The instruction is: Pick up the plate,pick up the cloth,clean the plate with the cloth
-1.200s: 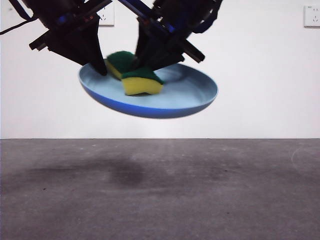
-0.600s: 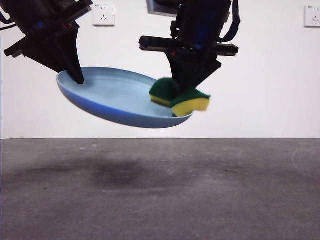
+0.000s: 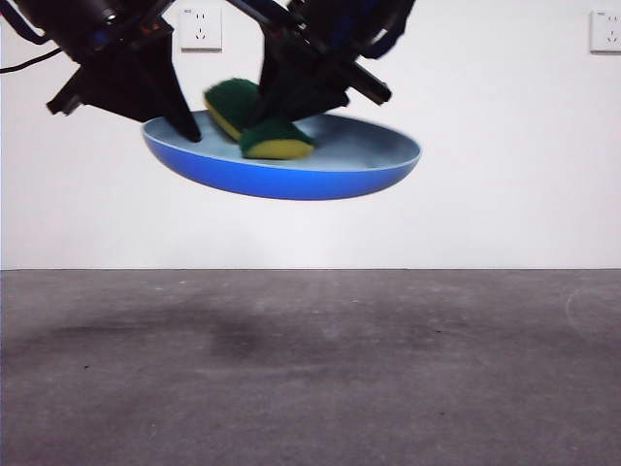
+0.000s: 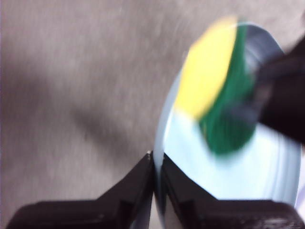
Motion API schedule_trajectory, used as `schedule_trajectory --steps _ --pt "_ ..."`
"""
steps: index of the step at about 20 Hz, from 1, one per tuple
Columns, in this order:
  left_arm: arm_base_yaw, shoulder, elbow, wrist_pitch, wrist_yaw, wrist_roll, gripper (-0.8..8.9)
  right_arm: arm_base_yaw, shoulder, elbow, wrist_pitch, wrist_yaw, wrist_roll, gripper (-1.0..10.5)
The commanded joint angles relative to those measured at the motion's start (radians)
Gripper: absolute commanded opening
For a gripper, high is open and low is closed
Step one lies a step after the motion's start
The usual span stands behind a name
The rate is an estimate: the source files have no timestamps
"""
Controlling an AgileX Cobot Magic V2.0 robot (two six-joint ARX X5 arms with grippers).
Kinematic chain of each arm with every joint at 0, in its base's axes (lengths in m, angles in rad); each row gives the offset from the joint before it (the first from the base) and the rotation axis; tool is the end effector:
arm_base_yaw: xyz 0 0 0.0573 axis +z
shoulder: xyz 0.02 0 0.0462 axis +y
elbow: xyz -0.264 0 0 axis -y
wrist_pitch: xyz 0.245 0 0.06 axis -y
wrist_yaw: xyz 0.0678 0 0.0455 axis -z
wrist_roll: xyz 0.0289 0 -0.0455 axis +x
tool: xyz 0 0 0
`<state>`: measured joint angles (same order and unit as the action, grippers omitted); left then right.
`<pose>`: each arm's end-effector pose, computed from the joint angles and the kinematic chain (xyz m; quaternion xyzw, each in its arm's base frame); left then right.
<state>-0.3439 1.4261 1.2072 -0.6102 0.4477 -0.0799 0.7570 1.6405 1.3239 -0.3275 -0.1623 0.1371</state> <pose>0.2759 -0.1121 0.3009 -0.0546 0.4160 -0.3365 0.8430 0.2635 0.2554 0.2898 -0.0343 0.3307 0.3991 0.8545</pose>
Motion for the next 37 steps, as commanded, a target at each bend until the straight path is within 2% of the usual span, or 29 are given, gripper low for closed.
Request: schedule_trajectory --steps 1,4,6,8,10,11,12,15,18,19,22,24,25,27,28,31,33,35,37 --pt "-0.014 -0.004 0.006 0.109 -0.032 -0.056 -0.08 0.047 0.020 -0.013 -0.097 -0.021 0.027 -0.2" --pt "-0.014 -0.004 0.006 0.138 -0.088 -0.059 -0.08 0.076 0.020 -0.013 -0.241 -0.007 -0.003 -0.2" --pt "-0.013 -0.004 0.006 0.109 -0.080 -0.054 -0.08 0.089 0.020 -0.013 -0.344 0.092 -0.008 -0.2" --pt "-0.014 -0.005 0.006 0.045 -0.073 -0.047 -0.08 0.088 0.020 -0.013 -0.414 0.269 -0.018 -0.2" --pt "-0.015 -0.004 0.006 -0.028 -0.043 -0.014 -0.08 0.075 0.020 -0.013 -0.414 0.451 -0.027 -0.2" --pt "-0.015 -0.004 0.006 -0.063 -0.003 0.006 -0.08 0.064 0.020 -0.013 -0.396 0.512 -0.027 -0.2" --pt "-0.016 -0.004 0.006 -0.079 0.023 0.011 -0.08 0.053 0.020 -0.013 -0.375 0.536 -0.026 -0.2" --pt "-0.019 -0.005 0.006 -0.117 0.100 0.033 -0.08 0.026 0.020 -0.013 -0.287 0.528 -0.025 -0.2" --pt "-0.035 -0.005 0.006 -0.119 0.134 0.034 -0.08 0.015 0.020 -0.013 -0.174 0.499 -0.014 -0.2" --pt "-0.041 -0.005 0.006 -0.116 0.134 0.034 -0.08 0.015 0.020 -0.013 -0.147 0.469 -0.014 -0.2" --pt "-0.055 -0.004 0.006 -0.098 0.119 0.040 -0.08 0.016 0.020 -0.013 -0.084 0.301 -0.014 -0.2" --pt "-0.063 -0.004 0.006 -0.077 -0.001 0.060 -0.08 0.018 0.019 -0.013 -0.077 0.174 -0.014 -0.2" --pt "-0.063 -0.003 0.006 -0.071 -0.102 0.066 -0.08 0.021 0.011 -0.013 -0.094 0.163 -0.014 -0.2" --pt "-0.062 0.008 0.005 -0.059 -0.308 0.087 -0.08 0.024 -0.024 -0.013 -0.146 0.171 -0.014 -0.2" --pt "-0.057 0.021 0.005 -0.051 -0.377 0.090 -0.08 0.024 -0.050 -0.013 -0.175 0.173 -0.014 -0.2" --pt "-0.013 0.083 0.005 -0.034 -0.405 0.095 -0.08 0.024 -0.134 -0.013 -0.237 0.237 -0.016 -0.2" --pt "0.007 0.150 0.005 -0.018 -0.446 0.095 -0.08 0.023 -0.196 -0.013 -0.286 0.316 -0.032 -0.2" --pt "0.029 0.224 0.005 0.007 -0.446 0.095 -0.08 0.023 -0.246 -0.013 -0.336 0.387 -0.035 -0.2" --pt "0.038 0.294 0.005 0.024 -0.446 0.095 -0.08 0.021 -0.286 -0.013 -0.377 0.409 -0.042 -0.2"
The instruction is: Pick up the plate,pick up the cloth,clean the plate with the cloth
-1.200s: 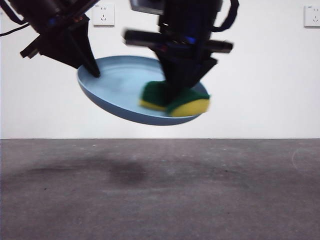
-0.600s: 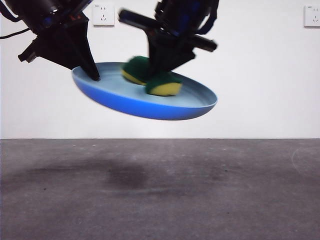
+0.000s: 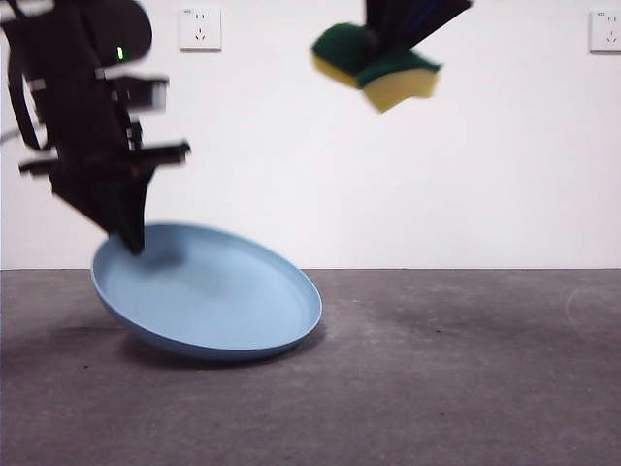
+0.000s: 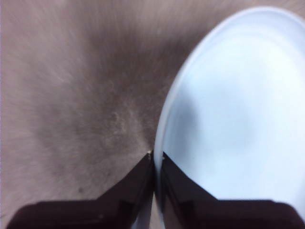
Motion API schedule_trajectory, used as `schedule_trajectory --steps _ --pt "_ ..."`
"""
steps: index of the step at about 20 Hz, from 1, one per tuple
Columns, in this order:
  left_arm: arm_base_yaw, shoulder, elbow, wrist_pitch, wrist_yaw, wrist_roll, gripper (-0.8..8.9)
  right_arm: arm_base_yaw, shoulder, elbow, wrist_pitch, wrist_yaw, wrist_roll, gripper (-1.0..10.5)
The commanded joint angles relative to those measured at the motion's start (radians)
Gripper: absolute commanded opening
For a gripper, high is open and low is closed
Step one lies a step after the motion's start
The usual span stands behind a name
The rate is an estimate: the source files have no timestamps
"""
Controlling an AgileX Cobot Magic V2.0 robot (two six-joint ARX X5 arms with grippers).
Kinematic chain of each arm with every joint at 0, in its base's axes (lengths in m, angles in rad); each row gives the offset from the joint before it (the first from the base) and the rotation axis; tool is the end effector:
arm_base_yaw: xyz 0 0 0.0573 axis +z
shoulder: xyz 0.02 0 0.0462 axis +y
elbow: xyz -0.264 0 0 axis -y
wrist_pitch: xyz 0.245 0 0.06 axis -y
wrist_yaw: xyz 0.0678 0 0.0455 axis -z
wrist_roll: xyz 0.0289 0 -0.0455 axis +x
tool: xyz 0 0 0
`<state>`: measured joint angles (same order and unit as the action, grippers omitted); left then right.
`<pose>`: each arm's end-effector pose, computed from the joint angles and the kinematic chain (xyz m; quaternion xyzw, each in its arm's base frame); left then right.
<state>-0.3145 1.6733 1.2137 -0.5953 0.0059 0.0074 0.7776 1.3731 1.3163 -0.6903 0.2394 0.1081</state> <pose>0.3241 -0.1056 0.2271 0.0805 0.4968 -0.1397 0.8527 0.2090 0.1961 0.3432 -0.1289 0.3317 0.2299 0.9058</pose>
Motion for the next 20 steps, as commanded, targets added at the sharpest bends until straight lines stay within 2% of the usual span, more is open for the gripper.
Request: schedule_trajectory --steps 1,3,4,6,7,13,18,20 --pt "0.013 0.083 -0.001 0.020 -0.004 0.007 -0.04 0.000 -0.034 -0.005 -0.026 0.007 -0.013 -0.2" --pt "0.014 0.140 -0.001 0.030 -0.006 -0.006 0.07 -0.006 -0.056 -0.005 -0.038 0.007 -0.013 -0.2" --pt "0.015 0.159 -0.001 0.028 -0.006 -0.023 0.73 -0.012 -0.058 -0.005 -0.038 0.007 -0.013 -0.2" --pt "0.015 0.175 -0.001 0.026 -0.005 -0.041 3.35 -0.025 -0.058 -0.005 -0.040 0.006 -0.013 -0.2" --pt "0.014 0.175 -0.001 0.032 -0.005 -0.041 4.34 -0.039 -0.057 -0.005 -0.038 0.006 -0.013 -0.2" --pt "0.006 0.118 -0.001 0.003 0.051 -0.113 4.41 -0.129 0.005 -0.005 0.010 0.000 -0.010 -0.2" --pt "-0.046 -0.091 -0.001 -0.027 0.054 -0.113 4.41 -0.209 0.150 -0.005 0.010 -0.006 0.027 -0.2" --pt "-0.070 -0.182 -0.001 -0.035 0.054 -0.114 4.41 -0.227 0.222 -0.006 0.014 -0.054 0.034 -0.2"
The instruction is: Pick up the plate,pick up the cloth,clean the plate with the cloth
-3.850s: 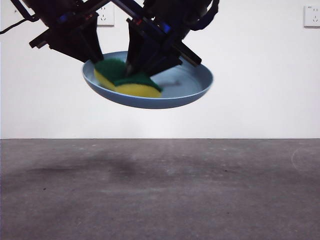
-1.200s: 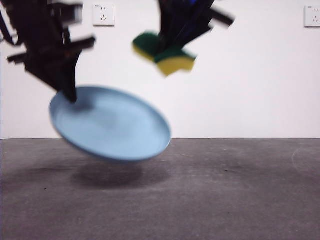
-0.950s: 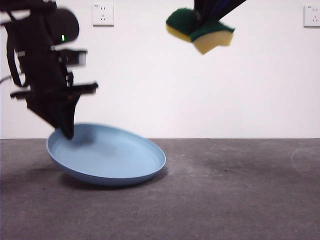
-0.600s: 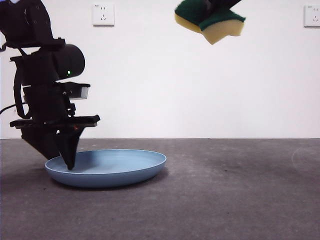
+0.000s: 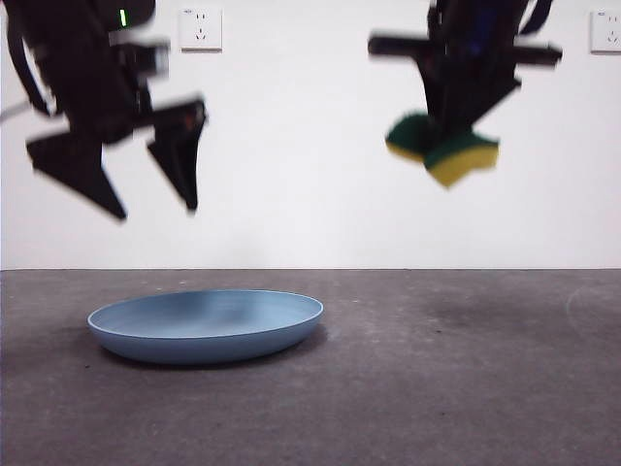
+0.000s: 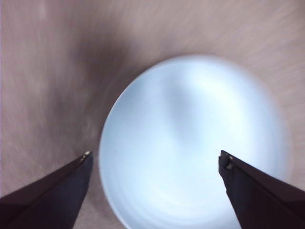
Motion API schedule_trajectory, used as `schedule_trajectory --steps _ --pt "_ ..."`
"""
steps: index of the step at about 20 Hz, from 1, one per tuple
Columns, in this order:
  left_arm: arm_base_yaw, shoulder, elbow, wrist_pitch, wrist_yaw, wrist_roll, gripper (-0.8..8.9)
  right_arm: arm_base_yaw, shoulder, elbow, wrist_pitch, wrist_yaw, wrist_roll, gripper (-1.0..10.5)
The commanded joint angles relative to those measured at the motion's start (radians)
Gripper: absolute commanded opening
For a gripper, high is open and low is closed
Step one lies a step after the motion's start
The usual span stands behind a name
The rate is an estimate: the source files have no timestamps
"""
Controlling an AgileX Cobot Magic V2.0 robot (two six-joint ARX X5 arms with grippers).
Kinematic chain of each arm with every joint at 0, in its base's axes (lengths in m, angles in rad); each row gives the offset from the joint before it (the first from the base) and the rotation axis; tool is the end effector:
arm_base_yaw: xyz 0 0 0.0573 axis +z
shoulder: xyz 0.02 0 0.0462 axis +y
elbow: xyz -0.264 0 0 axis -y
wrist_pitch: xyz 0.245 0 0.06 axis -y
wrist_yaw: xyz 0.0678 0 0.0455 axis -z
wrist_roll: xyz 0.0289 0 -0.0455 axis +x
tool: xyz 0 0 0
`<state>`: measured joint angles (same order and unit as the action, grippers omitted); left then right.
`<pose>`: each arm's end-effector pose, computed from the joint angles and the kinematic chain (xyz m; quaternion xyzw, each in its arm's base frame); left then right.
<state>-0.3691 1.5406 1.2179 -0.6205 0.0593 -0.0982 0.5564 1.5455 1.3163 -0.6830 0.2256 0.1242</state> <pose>0.2980 -0.1171 0.2684 0.0273 0.4576 -0.1671 0.8729 0.2788 0.1658 0.2943 -0.1126 0.4156 0.1223 0.8942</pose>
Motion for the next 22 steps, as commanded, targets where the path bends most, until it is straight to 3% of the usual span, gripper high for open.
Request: schedule_trajectory --steps 1,3,8,10,14,15,22 --pt "-0.026 -0.087 -0.005 -0.015 0.001 -0.011 4.41 -0.014 0.085 -0.005 0.008 -0.077 0.020 -0.2" --pt "-0.051 -0.165 -0.005 -0.040 0.001 -0.012 4.41 -0.026 0.161 -0.006 0.020 -0.122 0.035 -0.2" --pt "-0.099 -0.311 -0.005 -0.126 -0.001 -0.011 4.41 -0.044 0.333 -0.006 0.056 -0.123 0.043 -0.2" --pt "-0.108 -0.338 -0.005 -0.149 -0.003 -0.011 4.40 -0.051 0.359 -0.005 0.056 -0.124 0.043 0.4" --pt "-0.109 -0.346 -0.005 -0.167 -0.003 -0.011 4.40 -0.071 0.360 -0.006 0.051 -0.210 0.044 4.6" --pt "-0.109 -0.345 -0.005 -0.166 -0.003 -0.011 4.40 -0.077 0.360 -0.005 0.044 -0.209 0.046 5.2" --pt "-0.110 -0.345 -0.005 -0.162 -0.006 -0.006 4.40 -0.079 0.307 -0.005 0.031 -0.209 0.062 5.1"
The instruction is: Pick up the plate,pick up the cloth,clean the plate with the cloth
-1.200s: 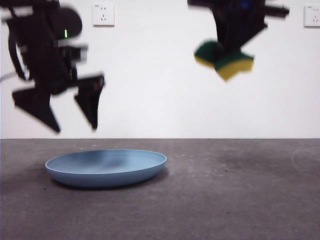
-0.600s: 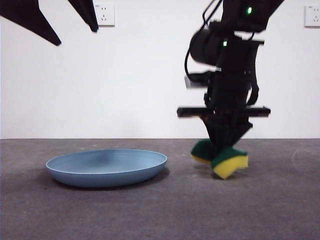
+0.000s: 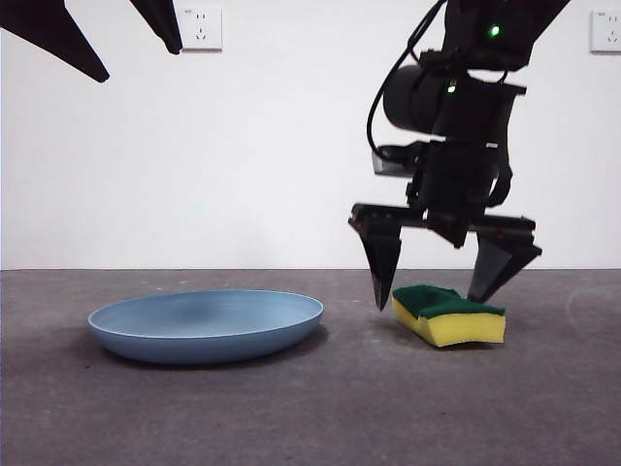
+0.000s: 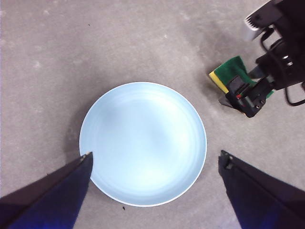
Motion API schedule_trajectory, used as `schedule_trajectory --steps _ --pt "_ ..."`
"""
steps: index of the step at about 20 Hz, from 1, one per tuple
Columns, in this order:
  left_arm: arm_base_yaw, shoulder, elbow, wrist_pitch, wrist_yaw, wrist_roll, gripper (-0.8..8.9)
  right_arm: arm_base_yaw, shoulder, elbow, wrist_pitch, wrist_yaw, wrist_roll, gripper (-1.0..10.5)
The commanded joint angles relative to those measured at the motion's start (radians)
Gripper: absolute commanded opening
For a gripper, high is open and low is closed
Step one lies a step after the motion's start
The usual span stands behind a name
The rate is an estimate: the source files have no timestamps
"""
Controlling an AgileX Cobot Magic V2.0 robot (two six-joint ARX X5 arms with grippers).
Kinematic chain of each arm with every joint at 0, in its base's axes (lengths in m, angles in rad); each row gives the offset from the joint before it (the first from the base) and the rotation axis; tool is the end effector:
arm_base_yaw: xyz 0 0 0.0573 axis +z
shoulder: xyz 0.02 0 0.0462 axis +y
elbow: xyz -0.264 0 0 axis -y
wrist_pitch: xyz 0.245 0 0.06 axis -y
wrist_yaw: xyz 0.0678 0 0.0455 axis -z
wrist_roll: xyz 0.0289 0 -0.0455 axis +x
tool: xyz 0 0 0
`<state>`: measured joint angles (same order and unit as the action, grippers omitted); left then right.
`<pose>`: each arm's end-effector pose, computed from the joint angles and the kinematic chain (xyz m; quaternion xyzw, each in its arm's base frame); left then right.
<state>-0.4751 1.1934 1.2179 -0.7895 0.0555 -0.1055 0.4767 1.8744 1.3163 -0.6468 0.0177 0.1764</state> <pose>0.2090 -0.1093 0.3480 0.0304 0.3774 -0.2237 0.8981 0.3318 0.1708 0.1863 -0.0674 0.5638 0.1383 0.8114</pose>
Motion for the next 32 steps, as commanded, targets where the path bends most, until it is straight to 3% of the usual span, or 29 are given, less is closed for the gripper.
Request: schedule_trajectory --steps 1,3,4,5,6,13,17,20,24,26,28,32 --pt "-0.004 0.002 -0.005 0.010 -0.002 0.008 4.40 0.001 -0.041 -0.005 -0.014 -0.001 0.010 5.0" --pt "-0.004 0.002 -0.005 0.008 -0.002 0.047 4.33 0.001 -0.098 -0.005 -0.049 -0.001 0.009 4.5" --pt "-0.004 0.002 -0.005 0.007 -0.002 0.055 3.42 0.001 -0.137 -0.005 -0.077 -0.001 0.005 2.9" --pt "-0.003 0.002 -0.005 0.008 -0.002 0.060 1.18 0.001 -0.176 -0.005 -0.101 -0.001 -0.020 0.8" --pt "-0.003 0.002 -0.005 0.007 -0.004 0.079 -0.19 0.002 -0.214 -0.005 -0.117 -0.001 -0.041 -0.1" --pt "-0.004 -0.016 -0.007 0.014 -0.119 0.139 -0.08 0.005 -0.462 -0.005 -0.111 -0.001 -0.089 -0.1" --pt "-0.035 -0.159 -0.035 0.130 -0.132 0.139 -0.08 0.033 -0.629 -0.007 -0.061 0.014 -0.089 -0.1" --pt "-0.068 -0.317 -0.179 0.271 -0.148 0.136 -0.08 0.065 -0.760 -0.065 0.031 0.023 -0.089 -0.1" --pt "-0.075 -0.561 -0.500 0.485 -0.190 0.130 -0.07 0.126 -0.965 -0.269 0.169 0.170 -0.088 -0.1" --pt "-0.075 -0.663 -0.627 0.578 -0.229 0.073 -0.07 0.149 -1.067 -0.402 0.227 0.202 -0.088 -0.1" --pt "-0.075 -0.708 -0.684 0.634 -0.250 0.027 -0.07 0.151 -1.112 -0.478 0.234 0.202 -0.087 -0.1" --pt "-0.075 -0.709 -0.694 0.638 -0.275 0.020 -0.04 0.150 -1.114 -0.497 0.180 0.201 -0.069 0.0"
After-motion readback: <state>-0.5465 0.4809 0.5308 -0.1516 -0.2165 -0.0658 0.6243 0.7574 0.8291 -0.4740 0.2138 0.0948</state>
